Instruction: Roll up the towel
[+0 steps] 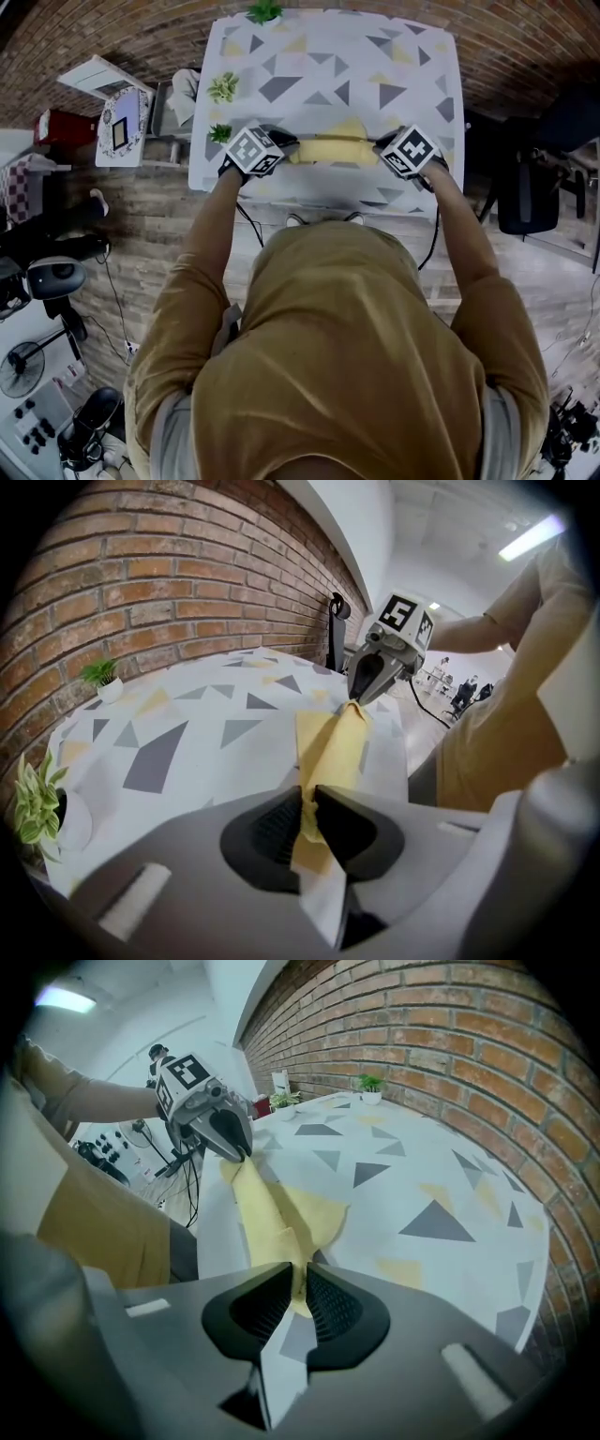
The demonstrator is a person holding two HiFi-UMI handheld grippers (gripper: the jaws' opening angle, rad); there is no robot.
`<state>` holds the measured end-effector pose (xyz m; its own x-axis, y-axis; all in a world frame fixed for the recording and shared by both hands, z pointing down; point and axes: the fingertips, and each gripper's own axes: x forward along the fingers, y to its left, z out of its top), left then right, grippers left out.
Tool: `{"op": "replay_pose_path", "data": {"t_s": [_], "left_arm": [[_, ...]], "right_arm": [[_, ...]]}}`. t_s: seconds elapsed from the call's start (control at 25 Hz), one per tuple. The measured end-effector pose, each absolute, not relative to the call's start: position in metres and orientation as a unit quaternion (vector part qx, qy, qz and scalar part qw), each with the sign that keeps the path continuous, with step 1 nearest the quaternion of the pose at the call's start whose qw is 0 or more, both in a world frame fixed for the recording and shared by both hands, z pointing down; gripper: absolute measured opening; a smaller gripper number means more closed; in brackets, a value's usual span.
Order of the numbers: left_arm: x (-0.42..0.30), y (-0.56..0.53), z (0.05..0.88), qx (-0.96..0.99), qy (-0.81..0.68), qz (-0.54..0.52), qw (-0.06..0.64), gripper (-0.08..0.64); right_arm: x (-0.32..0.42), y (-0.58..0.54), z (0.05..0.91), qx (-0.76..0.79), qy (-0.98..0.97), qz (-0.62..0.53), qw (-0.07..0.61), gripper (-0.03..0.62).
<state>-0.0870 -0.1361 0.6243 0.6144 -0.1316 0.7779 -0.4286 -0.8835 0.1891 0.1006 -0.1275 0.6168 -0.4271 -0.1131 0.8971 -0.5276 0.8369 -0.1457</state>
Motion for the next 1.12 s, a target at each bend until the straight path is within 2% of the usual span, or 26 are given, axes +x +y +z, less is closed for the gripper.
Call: {"op": "replay_pose_path", "data": {"t_s": [0.56, 0.8, 0.88, 1.0, 1.12], "left_arm": [[-0.079, -0.149, 0.634, 0.863, -0.188, 0.462, 0.075, 0.109], [-0.081, -0.147, 0.642, 0.859, -0.198, 0.467, 0.064, 0.112], [-0.083, -0.146, 0.645, 0.856, -0.206, 0.471, 0.060, 0.138], [-0.085, -0.149, 0.648, 0.849, -0.221, 0.477, 0.049, 0.178], [-0.086, -0.150, 0.649, 0.845, -0.229, 0.482, 0.042, 0.183]], "right_arm": [[0.102, -0.127, 0.639, 0.214, -0.796, 0.135, 0.550, 0.054], [0.100, -0.125, 0.645, 0.230, -0.796, 0.125, 0.546, 0.055], [0.101, -0.126, 0.645, 0.246, -0.796, 0.124, 0.539, 0.058], [0.103, -0.129, 0.647, 0.275, -0.793, 0.117, 0.530, 0.093], [0.106, -0.133, 0.649, 0.300, -0.791, 0.113, 0.522, 0.124]]}}
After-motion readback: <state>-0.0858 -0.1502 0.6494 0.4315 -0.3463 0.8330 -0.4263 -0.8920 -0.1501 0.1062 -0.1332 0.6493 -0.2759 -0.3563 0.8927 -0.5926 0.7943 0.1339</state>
